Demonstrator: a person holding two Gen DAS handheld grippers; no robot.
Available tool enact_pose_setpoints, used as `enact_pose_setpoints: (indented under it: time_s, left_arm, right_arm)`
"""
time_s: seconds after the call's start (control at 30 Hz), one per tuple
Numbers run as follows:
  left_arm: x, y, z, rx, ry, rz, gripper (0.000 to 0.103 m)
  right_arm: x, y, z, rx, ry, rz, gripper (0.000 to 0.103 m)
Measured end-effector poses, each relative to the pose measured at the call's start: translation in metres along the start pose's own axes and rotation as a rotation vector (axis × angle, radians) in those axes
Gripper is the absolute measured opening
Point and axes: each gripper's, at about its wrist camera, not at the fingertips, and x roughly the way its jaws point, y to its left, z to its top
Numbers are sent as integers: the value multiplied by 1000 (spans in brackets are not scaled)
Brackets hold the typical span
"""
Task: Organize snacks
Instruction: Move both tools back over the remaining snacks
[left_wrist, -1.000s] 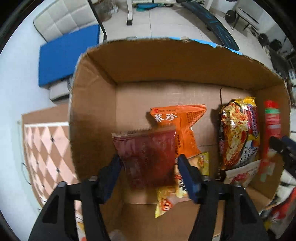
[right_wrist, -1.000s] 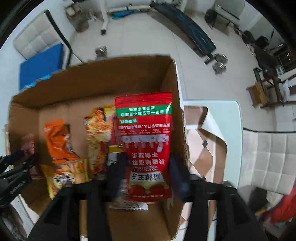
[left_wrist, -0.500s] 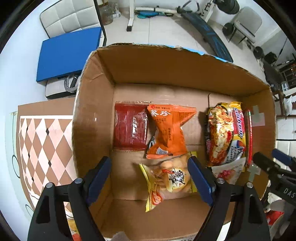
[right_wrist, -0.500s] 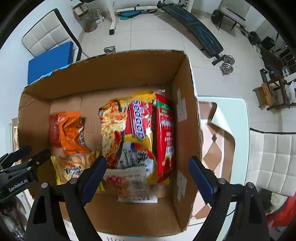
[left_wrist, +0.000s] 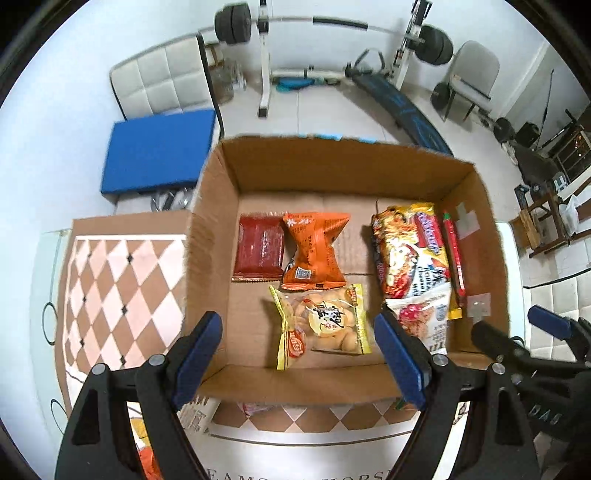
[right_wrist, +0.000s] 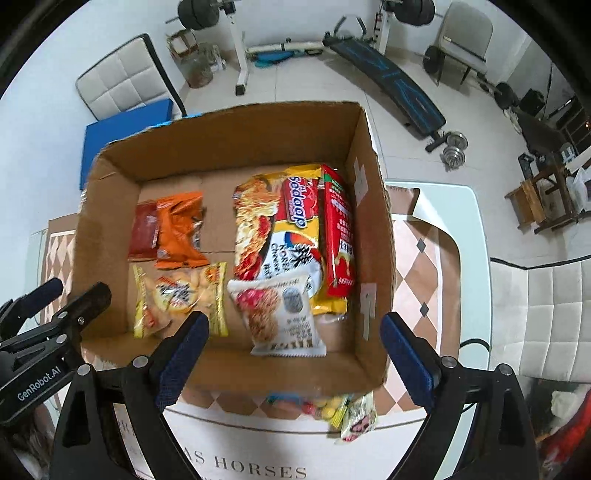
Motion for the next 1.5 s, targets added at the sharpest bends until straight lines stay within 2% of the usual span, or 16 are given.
enact_pose_setpoints:
  time_s: [0.13, 0.57, 0.87, 0.93, 1.03, 1.2, 1.27, 1.33, 1.47, 1.5]
  left_arm:
    - [-33, -1, -15, 3, -75, 13, 84]
    - [-111, -4, -69, -17, -222, 18, 84]
    - [-131, -10, -85, -16, -265, 15, 84]
    - [-123, -10, -88, -20, -245, 24, 84]
    - [-98, -8, -95, -46, -169, 8, 84]
    - [-41, -6, -116, -86, -39, 8, 84]
    - [-17, -7, -126, -94, 8, 16, 84]
    - [5, -7, -134, -102, 57, 23, 84]
    - [39, -5, -149, -112, 127, 43, 84]
    - [44, -5, -150, -113, 138, 47, 84]
  right_arm:
    - [-22, 3, -20, -12, -43, 8, 96]
    - [-99, 3, -84, -11, -183, 34, 96]
    - [-127, -6, -108, 1, -225, 60, 96]
    - [-126, -14, -111, 24, -215, 79, 96]
    - [-108, -31, -115, 77, -170, 92, 96]
    - [-37, -72, -123, 204, 8, 133, 96]
    - [-10, -79, -124, 228, 49, 143, 96]
    - [17, -77, -124, 202, 84, 126, 96]
    - [68, -54, -118, 21, 133, 48, 96]
    - [79, -54, -116, 8, 147, 44, 96]
